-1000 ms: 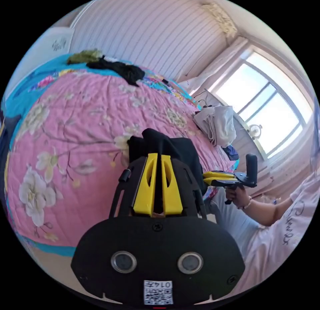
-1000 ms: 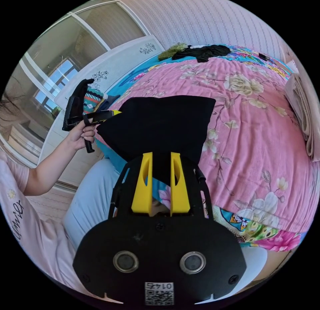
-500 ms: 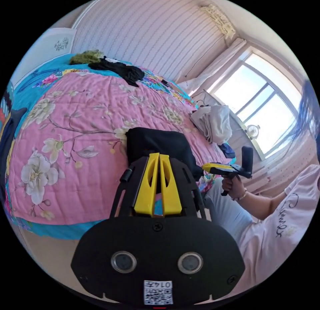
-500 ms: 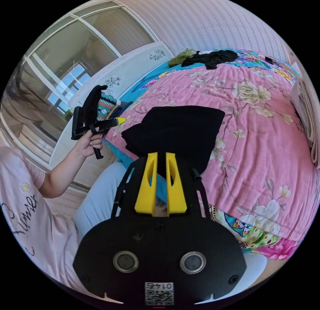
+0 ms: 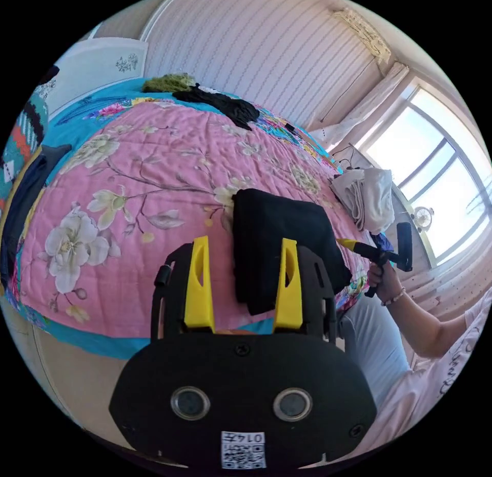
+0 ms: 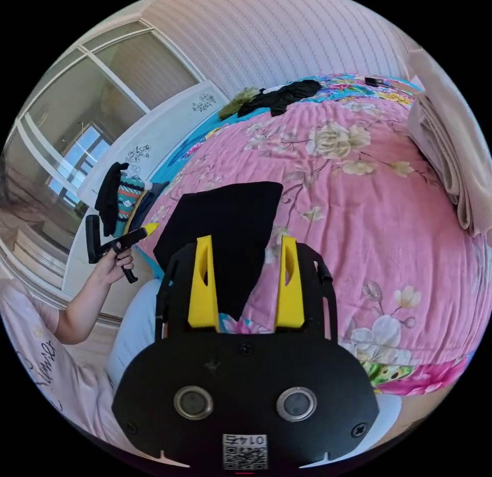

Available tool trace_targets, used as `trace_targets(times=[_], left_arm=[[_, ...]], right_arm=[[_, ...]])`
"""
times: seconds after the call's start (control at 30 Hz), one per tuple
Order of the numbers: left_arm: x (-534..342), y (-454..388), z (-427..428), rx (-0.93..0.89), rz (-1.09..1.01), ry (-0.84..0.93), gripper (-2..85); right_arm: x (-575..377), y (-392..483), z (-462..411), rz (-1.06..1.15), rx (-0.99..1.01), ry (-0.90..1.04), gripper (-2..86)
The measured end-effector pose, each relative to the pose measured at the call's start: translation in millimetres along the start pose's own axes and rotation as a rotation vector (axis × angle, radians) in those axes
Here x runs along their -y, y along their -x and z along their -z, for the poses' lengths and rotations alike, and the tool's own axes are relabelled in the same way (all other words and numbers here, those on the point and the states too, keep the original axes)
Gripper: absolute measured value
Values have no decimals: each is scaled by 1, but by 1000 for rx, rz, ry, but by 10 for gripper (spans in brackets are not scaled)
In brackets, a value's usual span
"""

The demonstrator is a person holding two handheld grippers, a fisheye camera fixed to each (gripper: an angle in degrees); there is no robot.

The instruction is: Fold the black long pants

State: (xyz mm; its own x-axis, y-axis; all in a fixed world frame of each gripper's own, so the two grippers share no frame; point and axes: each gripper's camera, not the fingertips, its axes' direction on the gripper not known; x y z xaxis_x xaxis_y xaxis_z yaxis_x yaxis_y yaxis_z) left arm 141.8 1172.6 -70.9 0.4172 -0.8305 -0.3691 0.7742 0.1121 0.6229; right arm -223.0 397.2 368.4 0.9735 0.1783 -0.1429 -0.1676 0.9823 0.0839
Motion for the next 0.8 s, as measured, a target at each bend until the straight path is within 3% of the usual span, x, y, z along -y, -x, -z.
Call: trace_targets(times=[0.1, 0.23, 0.37, 0.67, 0.8], left_arm=[[0, 3, -38, -29, 70, 136, 184], [-11, -3, -35, -92, 44, 70, 119], [-25, 0, -23, -105, 56, 3, 63], [-42, 1, -4, -172, 227, -230, 54], [-1, 8, 8, -42, 230, -337, 53]], right_arm=[[22, -18, -39, -49, 76, 130, 168], [47, -14, -44, -36, 166, 143, 118], [71, 22, -42, 143, -34, 254, 73], [179, 137, 5, 550, 194, 282, 53], [246, 189, 4, 684, 223, 288, 53]])
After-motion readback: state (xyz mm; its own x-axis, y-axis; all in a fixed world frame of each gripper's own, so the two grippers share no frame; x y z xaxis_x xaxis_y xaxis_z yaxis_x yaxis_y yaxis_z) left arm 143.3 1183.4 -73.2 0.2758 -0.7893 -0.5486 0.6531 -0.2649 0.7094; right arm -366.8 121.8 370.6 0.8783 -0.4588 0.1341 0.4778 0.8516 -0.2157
